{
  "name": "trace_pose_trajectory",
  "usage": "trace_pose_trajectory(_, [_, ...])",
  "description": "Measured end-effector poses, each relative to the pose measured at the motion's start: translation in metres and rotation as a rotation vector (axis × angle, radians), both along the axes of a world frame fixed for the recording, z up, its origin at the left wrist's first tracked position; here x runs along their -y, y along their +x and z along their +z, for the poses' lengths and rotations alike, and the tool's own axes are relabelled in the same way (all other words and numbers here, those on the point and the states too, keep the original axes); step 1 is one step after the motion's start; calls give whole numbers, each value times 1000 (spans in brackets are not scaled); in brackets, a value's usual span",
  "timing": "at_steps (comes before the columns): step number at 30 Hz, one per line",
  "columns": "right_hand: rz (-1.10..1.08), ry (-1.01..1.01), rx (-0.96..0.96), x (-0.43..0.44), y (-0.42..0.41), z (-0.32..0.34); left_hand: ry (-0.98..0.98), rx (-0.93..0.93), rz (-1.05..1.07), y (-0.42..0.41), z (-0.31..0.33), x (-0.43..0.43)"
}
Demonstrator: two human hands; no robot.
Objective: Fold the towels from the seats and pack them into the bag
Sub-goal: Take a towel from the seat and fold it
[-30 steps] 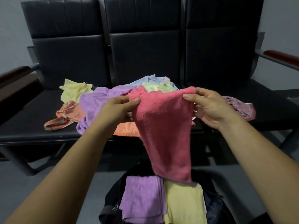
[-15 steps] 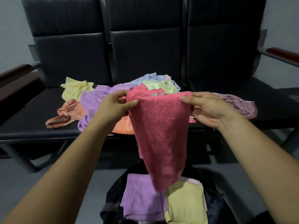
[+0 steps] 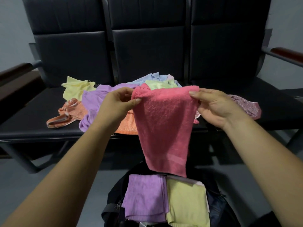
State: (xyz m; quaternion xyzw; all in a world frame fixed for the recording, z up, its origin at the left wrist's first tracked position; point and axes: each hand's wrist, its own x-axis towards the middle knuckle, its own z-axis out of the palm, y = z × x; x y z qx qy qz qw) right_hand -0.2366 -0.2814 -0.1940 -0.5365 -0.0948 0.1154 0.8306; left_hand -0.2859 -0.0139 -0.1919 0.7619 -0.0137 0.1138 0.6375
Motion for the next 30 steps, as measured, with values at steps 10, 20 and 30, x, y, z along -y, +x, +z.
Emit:
trace_pose_trajectory(10, [-89,-23,-51,-1,-2,-4,-59,-19,85,1,-2,4])
trace_pose_trajectory(20, [-291,-332,142,2,1,-13,385,100,75,2,-4,-1])
trace_pose_trajectory(30, [77,-522,368,-16,-21,-10,38,114,-280,-9,4,21])
